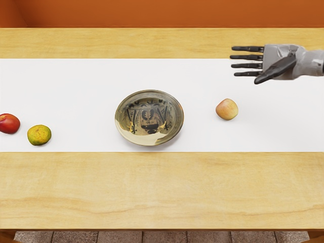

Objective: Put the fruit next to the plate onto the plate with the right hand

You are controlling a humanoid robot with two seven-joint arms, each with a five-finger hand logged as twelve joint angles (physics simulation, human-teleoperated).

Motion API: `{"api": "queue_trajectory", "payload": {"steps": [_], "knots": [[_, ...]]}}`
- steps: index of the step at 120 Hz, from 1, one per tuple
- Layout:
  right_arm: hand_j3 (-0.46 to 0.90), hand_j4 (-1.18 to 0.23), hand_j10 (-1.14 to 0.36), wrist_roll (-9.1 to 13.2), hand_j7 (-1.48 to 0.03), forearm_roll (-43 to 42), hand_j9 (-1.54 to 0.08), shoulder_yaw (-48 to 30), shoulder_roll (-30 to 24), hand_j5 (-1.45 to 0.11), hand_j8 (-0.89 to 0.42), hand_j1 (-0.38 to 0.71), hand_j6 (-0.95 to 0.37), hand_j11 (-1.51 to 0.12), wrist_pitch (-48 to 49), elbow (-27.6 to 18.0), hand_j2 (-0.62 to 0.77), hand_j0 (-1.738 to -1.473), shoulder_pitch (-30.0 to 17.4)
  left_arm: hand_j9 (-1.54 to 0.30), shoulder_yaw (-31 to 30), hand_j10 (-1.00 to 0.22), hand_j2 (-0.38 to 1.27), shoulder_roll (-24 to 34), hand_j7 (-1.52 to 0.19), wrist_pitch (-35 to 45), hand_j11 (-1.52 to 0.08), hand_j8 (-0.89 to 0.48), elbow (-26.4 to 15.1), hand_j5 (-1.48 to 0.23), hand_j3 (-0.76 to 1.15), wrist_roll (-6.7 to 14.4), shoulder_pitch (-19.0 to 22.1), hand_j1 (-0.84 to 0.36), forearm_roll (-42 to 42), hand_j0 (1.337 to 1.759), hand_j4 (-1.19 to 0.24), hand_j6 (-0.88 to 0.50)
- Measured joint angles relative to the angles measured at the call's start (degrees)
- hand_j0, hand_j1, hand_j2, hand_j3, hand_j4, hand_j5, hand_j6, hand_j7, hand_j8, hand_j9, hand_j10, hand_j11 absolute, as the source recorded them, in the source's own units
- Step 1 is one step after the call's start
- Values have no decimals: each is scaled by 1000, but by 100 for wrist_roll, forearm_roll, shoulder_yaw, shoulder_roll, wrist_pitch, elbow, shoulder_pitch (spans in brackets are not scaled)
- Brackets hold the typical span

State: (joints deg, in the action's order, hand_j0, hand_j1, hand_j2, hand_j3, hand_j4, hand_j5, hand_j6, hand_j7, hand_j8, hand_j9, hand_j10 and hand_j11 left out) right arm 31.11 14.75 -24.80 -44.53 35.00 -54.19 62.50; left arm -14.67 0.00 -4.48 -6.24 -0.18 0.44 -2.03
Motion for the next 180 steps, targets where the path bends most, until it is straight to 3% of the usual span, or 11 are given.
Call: {"api": "queue_trajectory", "payload": {"steps": [26,32,38,47,60,80,96,107,137,180], "knots": [[0,-33,-33,-43,-46,-36,-46,-86,-6,-46,-33,-307,-32,-46,3,-27,-7,-1658,-5,-318,0,-245,49,0,-318,0,-318,-245,0,-318,0,0,0,55,0,1658,-245,-245],[0,-34,-34,-178,-47,-203,-47,-183,14,-46,-33,-306,-33,-47,3,44,-7,-1658,9,-318,0,-245,49,0,-318,0,-318,-245,0,-318,0,0,0,55,0,1658,-245,-245],[0,-35,-35,-451,-48,-720,-48,-262,37,-48,-35,-305,-34,-48,3,16,-7,-1658,23,-318,0,-245,49,0,-318,0,-318,-245,0,-318,0,0,0,55,0,1658,-245,-245],[0,-37,-37,-782,-50,-1786,-50,-368,48,-50,-36,-303,-36,-50,3,-358,-7,-1658,126,-318,0,-245,49,0,-318,0,-318,-245,0,-318,0,0,0,55,0,1658,-245,-245],[0,-38,-38,-994,-51,-3185,-51,-418,22,-51,-38,-302,-38,-51,2,-1192,-7,-1658,260,-318,0,-245,49,0,-318,0,-318,-245,0,-318,0,0,0,55,0,1658,-245,-245],[0,-41,-41,-1281,-53,-4248,-53,-345,-89,-53,-41,-301,-41,-53,-834,-1981,-7,-1658,282,-318,0,-245,49,0,-318,0,-318,-245,0,-318,0,0,0,55,0,1658,-245,-245],[0,-43,-43,-1294,-55,-4801,-55,119,-21,-55,-43,-300,-44,-55,-2068,-2480,-7,-1658,294,-318,0,-245,49,0,-318,0,-318,-245,0,-318,0,0,0,55,0,1658,-245,-245],[0,-50,-49,-1175,-62,-5030,-63,452,161,-63,-50,-292,-51,-63,-2676,-2597,-9,-1658,296,-318,0,-245,49,0,-318,0,-318,-245,0,-318,0,0,0,55,0,1658,-245,-245],[0,-118,-117,-786,-150,-5334,-150,948,371,-150,-118,-212,-119,-150,-3327,-2602,-22,-1658,253,-318,0,-245,49,0,-318,0,-318,-245,0,-318,0,0,0,55,0,1658,-245,-245],[0,-183,-183,-722,-234,-6112,-235,1375,607,-235,-184,-134,-184,-235,-4566,-2616,-34,-1658,45,-318,0,-245,49,0,-318,0,-318,-245,0,-318,0,0,0,55,0,1658,-245,-245]]}}
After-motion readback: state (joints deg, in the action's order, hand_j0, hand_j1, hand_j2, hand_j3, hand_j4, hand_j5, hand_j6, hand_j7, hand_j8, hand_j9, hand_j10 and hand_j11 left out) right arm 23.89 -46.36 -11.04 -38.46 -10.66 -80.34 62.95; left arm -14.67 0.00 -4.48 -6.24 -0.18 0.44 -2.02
